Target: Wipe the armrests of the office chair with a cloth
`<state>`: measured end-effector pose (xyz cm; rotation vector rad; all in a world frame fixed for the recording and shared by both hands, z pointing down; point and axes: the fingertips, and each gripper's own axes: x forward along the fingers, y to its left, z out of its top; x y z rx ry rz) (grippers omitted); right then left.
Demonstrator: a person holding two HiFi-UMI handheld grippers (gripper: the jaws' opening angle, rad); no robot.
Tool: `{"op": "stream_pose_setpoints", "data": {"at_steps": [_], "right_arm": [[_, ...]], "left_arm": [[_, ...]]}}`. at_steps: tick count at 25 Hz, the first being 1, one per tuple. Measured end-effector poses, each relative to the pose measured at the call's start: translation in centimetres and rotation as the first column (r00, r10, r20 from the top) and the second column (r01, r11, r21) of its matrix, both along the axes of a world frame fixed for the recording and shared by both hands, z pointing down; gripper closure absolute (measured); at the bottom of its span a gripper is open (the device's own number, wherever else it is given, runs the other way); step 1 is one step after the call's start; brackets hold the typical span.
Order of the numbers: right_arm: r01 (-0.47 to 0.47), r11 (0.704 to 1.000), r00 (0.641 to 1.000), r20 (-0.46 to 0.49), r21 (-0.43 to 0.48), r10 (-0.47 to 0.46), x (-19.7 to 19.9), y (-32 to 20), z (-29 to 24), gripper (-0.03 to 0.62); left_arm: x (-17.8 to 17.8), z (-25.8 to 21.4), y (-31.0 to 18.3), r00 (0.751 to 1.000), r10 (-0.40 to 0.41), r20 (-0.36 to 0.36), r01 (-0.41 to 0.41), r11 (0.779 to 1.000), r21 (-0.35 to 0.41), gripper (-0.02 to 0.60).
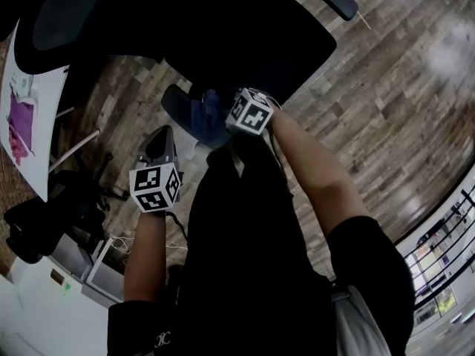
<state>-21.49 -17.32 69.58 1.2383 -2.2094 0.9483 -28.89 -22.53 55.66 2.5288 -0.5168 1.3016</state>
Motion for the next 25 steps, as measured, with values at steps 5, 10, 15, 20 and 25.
{"op": "stream_pose_setpoints", "data": {"at_steps": [5,10,15,20,25], "right_arm": [[0.147,0.989,0.982,0.116,0.002,-0.146,-1.0,-2.1,0.7,0.52],[0.288,0.958,0.943,0.168,0.015,-0.286,-1.8,-3.3,1.3,0.52],[0.366,0.93,0.913,0.179,0.047,-0.368,-3.0,-4.7,2.5,0.52],[0.384,0.923,0.907,0.172,0.037,-0.384,-4.4,-6.3,4.6,0.522],[0.304,0.952,0.944,0.148,-0.036,-0.296,-4.1,-8.1,6.6,0.522]], "left_arm": [[0.0,0.5,-1.0,1.0,-0.02,0.016,0.02,1.0,-0.002,0.575],[-1.2,1.3,-1.9,0.998,-0.054,0.043,0.055,0.998,-0.019,0.575],[-2.2,2.2,-3.1,0.995,-0.085,0.059,0.086,0.996,-0.023,0.575],[-2.6,2.7,-4.4,0.992,-0.112,0.06,0.113,0.994,-0.013,0.575],[-4.0,3.5,-4.8,0.985,-0.159,0.068,0.161,0.986,-0.031,0.575]]}}
